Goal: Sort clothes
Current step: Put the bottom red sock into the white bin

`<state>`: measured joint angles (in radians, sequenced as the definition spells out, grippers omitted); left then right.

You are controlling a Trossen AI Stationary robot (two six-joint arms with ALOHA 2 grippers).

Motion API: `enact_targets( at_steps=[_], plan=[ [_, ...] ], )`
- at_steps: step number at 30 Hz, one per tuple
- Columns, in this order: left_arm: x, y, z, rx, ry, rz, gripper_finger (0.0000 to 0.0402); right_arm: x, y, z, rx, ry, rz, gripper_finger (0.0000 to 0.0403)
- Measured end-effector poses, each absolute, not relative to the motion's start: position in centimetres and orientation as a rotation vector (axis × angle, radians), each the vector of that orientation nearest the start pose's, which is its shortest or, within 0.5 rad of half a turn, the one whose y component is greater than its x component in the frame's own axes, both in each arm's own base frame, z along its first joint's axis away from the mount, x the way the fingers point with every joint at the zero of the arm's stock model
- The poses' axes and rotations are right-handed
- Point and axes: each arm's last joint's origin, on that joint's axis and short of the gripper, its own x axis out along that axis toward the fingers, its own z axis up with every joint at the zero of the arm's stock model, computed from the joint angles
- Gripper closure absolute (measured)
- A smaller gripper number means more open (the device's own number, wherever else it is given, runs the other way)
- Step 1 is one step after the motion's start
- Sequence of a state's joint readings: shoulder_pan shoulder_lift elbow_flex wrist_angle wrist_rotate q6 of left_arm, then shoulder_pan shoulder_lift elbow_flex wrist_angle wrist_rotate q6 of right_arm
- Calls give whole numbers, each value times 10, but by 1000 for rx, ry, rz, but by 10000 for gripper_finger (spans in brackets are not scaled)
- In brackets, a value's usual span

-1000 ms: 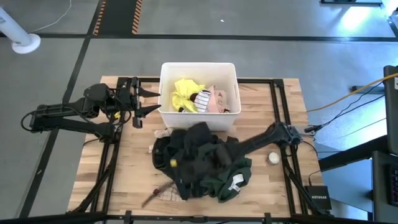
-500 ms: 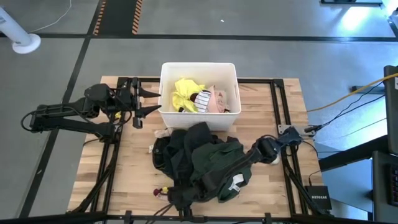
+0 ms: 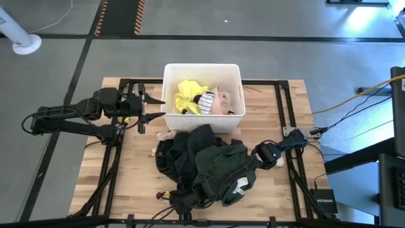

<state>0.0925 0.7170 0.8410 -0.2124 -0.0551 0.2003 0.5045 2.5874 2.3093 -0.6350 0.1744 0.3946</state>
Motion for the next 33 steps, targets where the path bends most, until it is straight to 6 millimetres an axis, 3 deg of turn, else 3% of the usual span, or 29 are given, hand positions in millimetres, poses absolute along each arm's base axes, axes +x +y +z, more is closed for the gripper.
enact_targets(
  at_steps=[6,12,15,18,23,28,33],
  plan=[
    [152,16,361,156,69,143,219,481,259,150,21,1003,71,166],
    [152,16,362,127,59,145,219,480,264,127,-6,1034,66,171],
    [152,16,362,125,61,145,219,480,265,126,-2,1035,72,201],
    [152,16,362,114,61,145,219,480,267,127,4,1027,78,259],
    [152,16,362,59,56,146,219,484,272,139,98,1012,151,380],
    [150,15,363,59,42,146,219,482,273,160,168,958,111,375],
    [140,15,369,60,-1,148,219,478,269,201,173,859,72,393]
  ],
)
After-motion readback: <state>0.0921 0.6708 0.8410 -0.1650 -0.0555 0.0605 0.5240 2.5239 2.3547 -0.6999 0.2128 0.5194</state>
